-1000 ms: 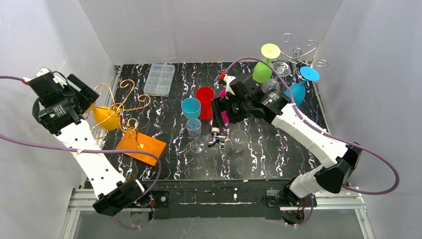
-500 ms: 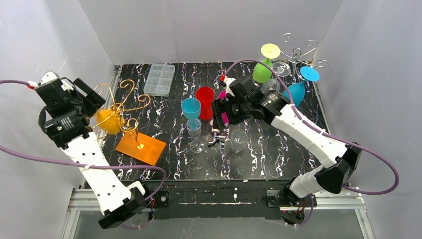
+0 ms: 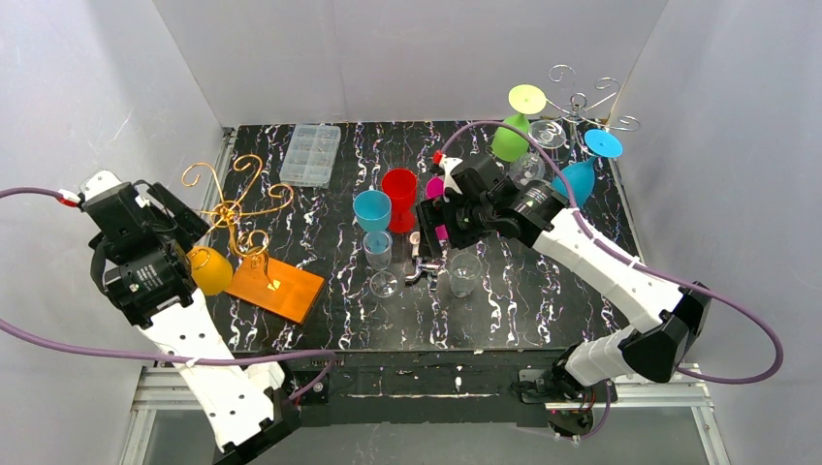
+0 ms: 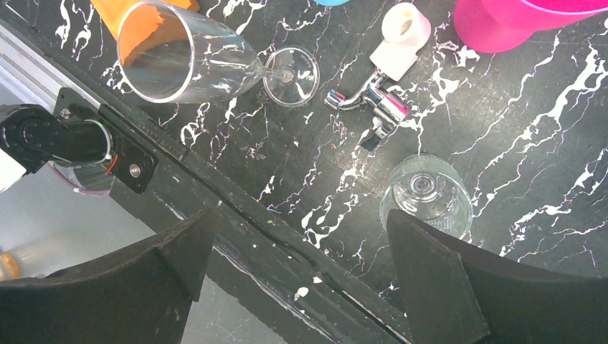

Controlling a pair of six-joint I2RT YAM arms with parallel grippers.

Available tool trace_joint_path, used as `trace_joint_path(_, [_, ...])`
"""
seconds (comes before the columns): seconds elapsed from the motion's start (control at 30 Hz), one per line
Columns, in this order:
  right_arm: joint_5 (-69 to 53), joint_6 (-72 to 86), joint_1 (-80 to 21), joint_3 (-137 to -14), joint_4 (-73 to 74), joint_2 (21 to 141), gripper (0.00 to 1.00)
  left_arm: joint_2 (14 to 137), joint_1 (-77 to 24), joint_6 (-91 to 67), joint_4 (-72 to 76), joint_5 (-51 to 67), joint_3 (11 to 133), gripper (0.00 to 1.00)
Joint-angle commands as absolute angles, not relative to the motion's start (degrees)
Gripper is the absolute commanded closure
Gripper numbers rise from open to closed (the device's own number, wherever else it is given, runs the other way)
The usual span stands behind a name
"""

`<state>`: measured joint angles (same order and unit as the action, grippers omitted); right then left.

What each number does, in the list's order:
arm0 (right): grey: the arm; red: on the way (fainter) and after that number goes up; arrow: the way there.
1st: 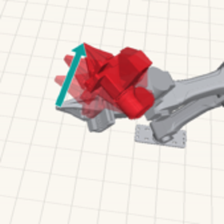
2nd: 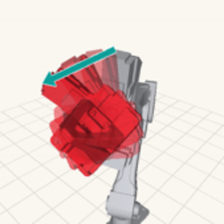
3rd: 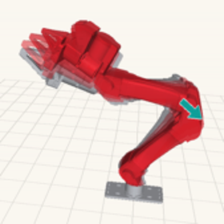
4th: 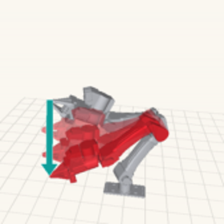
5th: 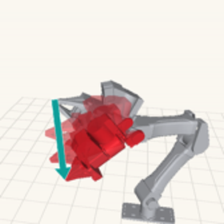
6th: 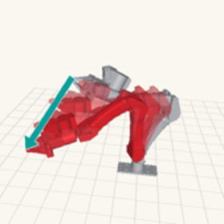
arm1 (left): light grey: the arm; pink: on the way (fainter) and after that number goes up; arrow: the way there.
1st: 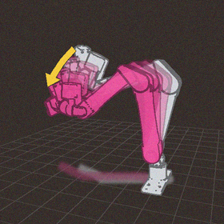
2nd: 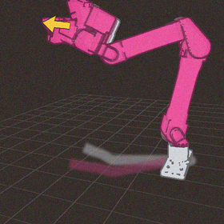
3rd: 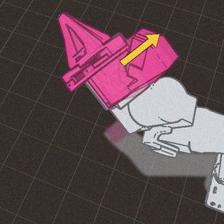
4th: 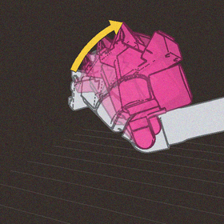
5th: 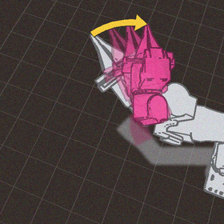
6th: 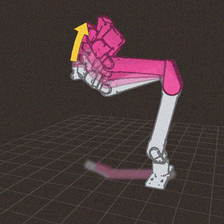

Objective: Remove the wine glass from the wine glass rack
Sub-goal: Pick up the wine glass from the wine rack.

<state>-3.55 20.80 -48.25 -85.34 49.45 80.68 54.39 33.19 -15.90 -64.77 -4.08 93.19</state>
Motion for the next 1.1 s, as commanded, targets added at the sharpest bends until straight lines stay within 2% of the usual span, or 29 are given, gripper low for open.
trace_joint_path(0.0, [-4.1, 20.5, -48.4, -84.9, 48.6, 77.9, 0.02, 52.9, 33.1, -14.4, -66.3, -8.5, 92.5, 0.38])
trace_joint_path(0.23, [-3.3, 20.0, -48.4, -85.7, 50.1, 77.3, 0.02, 53.7, 33.1, -11.0, -67.2, -16.2, 95.6, 0.38])
trace_joint_path(0.53, [-2.7, 19.8, -48.4, -88.1, 51.4, 77.9, 0.02, 59.8, 33.1, -8.3, -68.4, -20.9, 108.9, 0.38])
trace_joint_path(1.07, [-2.5, 19.9, -48.4, -94.1, 52.9, 82.3, 0.02, 69.5, 32.3, -7.3, -68.1, -20.9, 127.3, 0.38])
